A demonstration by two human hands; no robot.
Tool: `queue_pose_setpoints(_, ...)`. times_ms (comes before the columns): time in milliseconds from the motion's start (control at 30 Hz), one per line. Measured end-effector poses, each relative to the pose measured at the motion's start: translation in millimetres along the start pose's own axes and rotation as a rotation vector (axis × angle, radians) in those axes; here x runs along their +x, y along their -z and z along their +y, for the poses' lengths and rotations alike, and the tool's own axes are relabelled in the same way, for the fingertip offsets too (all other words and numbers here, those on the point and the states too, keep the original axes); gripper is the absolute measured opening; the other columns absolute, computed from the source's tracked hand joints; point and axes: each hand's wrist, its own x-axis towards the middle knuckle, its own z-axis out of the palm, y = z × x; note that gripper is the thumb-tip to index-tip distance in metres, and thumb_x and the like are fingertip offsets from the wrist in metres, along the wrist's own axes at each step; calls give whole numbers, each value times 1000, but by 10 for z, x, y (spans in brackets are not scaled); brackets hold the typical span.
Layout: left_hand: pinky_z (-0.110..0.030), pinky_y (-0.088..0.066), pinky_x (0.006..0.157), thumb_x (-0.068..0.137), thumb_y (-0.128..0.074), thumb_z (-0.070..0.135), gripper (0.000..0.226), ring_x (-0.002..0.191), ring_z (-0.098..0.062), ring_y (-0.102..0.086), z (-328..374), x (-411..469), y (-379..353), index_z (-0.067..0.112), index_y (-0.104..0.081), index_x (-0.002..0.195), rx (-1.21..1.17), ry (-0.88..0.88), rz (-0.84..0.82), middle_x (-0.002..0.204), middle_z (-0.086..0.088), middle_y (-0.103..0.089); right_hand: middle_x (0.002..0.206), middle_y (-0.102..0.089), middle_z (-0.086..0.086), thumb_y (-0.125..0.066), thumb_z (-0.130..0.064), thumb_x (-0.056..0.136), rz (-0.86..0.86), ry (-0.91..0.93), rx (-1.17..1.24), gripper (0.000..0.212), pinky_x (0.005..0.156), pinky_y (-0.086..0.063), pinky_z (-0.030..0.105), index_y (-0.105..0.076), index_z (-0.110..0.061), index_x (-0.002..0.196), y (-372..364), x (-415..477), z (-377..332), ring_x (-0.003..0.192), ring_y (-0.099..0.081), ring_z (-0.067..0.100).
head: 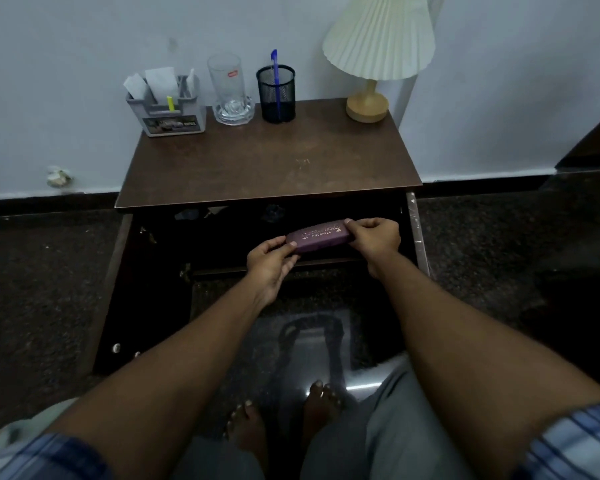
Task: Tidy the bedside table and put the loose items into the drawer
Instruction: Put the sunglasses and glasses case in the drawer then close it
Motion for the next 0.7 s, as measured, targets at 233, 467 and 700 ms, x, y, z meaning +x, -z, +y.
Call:
queue_pose_setpoints(233,-24,-61,76,91,-68,-6,29,86,-21,-68,-240,528,-437,-8,-63,120,166,-103,110,89,-9,-68,96,-74,6,-70,-19,89,86,77,-170,18,80,-46,19,-76,-9,103,-138,505,130,92,-68,18)
queue_pose_setpoints(467,-48,-59,96,87,-70,1,8,101,-36,-72,-281,1086,-557,2,-68,95,424,-146,180,105,-21,-73,109,-73,15,-66,-13,88,134,63,-241,27,76,-42,21,-70,0,112,-375,856,220,99,-69,28)
queue_pose_setpoints(700,-36,-57,84,91,-65,10,31,105,-34,-70,-270,1271,-690,-5,-67,119,605,-57,142,113,-19,-72,90,-62,10,-60,2,85,-16,6,-165,23,67,-45,24,-67,6,107,-570,1052,293,82,-61,22)
